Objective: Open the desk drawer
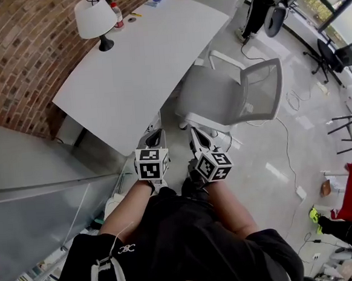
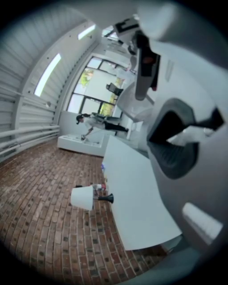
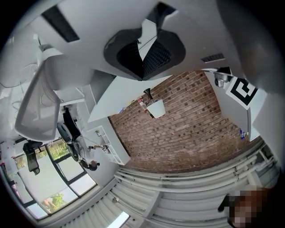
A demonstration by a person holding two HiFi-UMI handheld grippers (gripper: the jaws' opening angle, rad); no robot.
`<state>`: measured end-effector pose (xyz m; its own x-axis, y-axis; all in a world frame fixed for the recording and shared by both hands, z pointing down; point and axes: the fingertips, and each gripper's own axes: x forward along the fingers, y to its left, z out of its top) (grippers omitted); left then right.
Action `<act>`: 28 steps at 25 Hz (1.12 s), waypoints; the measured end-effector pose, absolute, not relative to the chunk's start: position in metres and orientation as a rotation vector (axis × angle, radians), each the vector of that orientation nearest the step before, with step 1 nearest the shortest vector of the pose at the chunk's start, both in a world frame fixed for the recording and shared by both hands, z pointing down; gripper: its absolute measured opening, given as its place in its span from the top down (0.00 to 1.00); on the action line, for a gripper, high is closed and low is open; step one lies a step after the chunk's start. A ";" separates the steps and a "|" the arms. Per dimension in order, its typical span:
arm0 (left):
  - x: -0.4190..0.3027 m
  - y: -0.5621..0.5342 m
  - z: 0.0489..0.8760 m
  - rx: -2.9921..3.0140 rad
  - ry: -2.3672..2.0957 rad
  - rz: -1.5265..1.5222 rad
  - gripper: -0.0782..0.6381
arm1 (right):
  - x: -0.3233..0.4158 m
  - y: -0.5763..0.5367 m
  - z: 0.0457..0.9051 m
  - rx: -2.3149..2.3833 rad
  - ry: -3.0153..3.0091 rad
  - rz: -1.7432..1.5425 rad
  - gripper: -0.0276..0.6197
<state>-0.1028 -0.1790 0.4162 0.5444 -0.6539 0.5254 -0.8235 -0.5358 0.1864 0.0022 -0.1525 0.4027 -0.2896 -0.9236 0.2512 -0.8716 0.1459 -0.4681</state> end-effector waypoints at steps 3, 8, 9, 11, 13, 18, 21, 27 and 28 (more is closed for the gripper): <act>-0.089 -0.190 0.424 2.369 -1.215 0.602 0.89 | 0.015 -0.164 0.430 -1.771 2.323 -0.942 0.96; -0.070 -0.187 0.463 2.313 -1.258 0.685 0.89 | 0.025 -0.176 0.499 -1.638 2.378 -1.179 0.96; -0.068 -0.188 0.472 2.296 -1.271 0.693 0.89 | 0.028 -0.181 0.515 -1.621 2.370 -1.225 0.96; -0.066 -0.190 0.492 2.272 -1.285 0.709 0.89 | 0.034 -0.192 0.549 -1.591 2.328 -1.315 0.96; -0.065 -0.183 0.514 2.239 -1.289 0.728 0.89 | 0.039 -0.194 0.585 -1.556 2.275 -1.411 0.96; -0.059 -0.181 0.559 2.182 -1.305 0.784 0.89 | 0.031 -0.208 0.671 -1.439 2.271 -1.589 0.96; -0.067 -0.186 0.588 2.164 -1.327 0.829 0.89 | 0.005 -0.213 0.715 -1.368 2.288 -1.668 0.96; -0.085 -0.176 0.635 2.129 -1.300 0.949 0.89 | -0.052 -0.213 0.789 -1.253 2.254 -1.807 0.96; -0.088 -0.174 0.640 2.135 -1.292 0.971 0.89 | -0.061 -0.216 0.799 -1.230 2.222 -1.834 0.95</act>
<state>-0.0876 -0.1742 0.6398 0.3102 -0.5663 0.7636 -0.8909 -0.4534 0.0257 -0.0607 -0.2160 0.7986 -0.6915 -0.5622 0.4537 -0.5522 0.0064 -0.8337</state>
